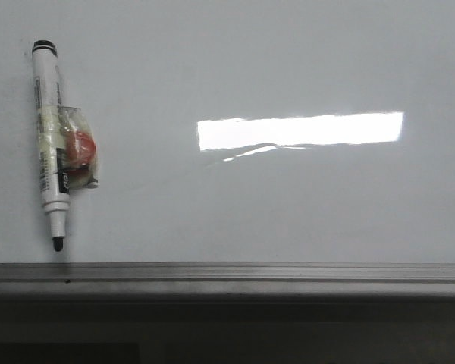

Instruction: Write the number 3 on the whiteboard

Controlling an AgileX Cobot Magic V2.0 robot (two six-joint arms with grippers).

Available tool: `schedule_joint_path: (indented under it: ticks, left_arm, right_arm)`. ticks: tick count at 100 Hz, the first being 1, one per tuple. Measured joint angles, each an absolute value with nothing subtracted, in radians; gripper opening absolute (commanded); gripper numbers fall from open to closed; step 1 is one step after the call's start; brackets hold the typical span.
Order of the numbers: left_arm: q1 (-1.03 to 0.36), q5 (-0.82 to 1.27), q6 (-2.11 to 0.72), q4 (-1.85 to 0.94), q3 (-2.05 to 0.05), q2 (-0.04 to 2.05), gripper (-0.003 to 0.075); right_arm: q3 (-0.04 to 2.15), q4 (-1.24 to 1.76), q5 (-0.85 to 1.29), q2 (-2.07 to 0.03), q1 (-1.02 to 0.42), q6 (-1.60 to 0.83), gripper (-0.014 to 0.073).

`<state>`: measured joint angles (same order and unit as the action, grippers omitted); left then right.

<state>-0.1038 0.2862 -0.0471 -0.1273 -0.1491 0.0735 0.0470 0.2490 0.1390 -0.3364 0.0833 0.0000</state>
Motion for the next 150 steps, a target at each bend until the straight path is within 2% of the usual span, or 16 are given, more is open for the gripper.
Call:
schedule_joint_path:
  ticks: [22,30,42,49,77,102,122,135,144,150]
  left_arm:
    - [-0.104,0.261,-0.047,-0.127,-0.165,0.152,0.0]
    - [-0.104,0.261,-0.047,-0.129,-0.165,0.158,0.0106]
    - [-0.104,0.254,-0.047,-0.132,-0.165,0.163,0.0349]
    - [-0.104,0.227,-0.047,-0.134,-0.165,0.164,0.04]
    - [-0.113,0.088,-0.047,-0.112,-0.181,0.173,0.0379]
    - [-0.295,0.095,-0.047,-0.106,-0.25,0.312,0.0379]
    - [-0.525,0.063,-0.047,-0.127,-0.267,0.433,0.0379]
    - [-0.647,0.059,-0.047,-0.192,-0.267,0.473,0.0379]
    - [-0.706,0.059,-0.047,-0.254,-0.267,0.499,0.0379]
    - [-0.737,0.059,-0.047,-0.291,-0.269,0.526,0.0379]
  right_arm:
    - [0.15,0.299,0.237,-0.398,0.083,0.0,-0.0054]
    - [0.163,0.346,0.265,-0.398,0.083,0.0,-0.0054]
    - [0.164,0.421,0.311,-0.398,0.083,0.0,-0.0054]
    - [0.164,0.441,0.33,-0.398,0.083,0.0,-0.0054]
    - [0.189,0.456,0.356,-0.398,0.083,-0.03,-0.0054]
    - [0.309,0.46,0.381,-0.398,0.064,-0.246,-0.0054]
    - [0.36,0.46,0.372,-0.398,-0.124,-0.326,-0.0037]
    - [0.396,0.46,0.368,-0.398,-0.287,-0.416,0.0062]
    - [0.416,0.46,0.333,-0.398,-0.354,-0.439,0.0134]
    - [0.42,0.46,0.301,-0.398,-0.385,-0.447,0.015]
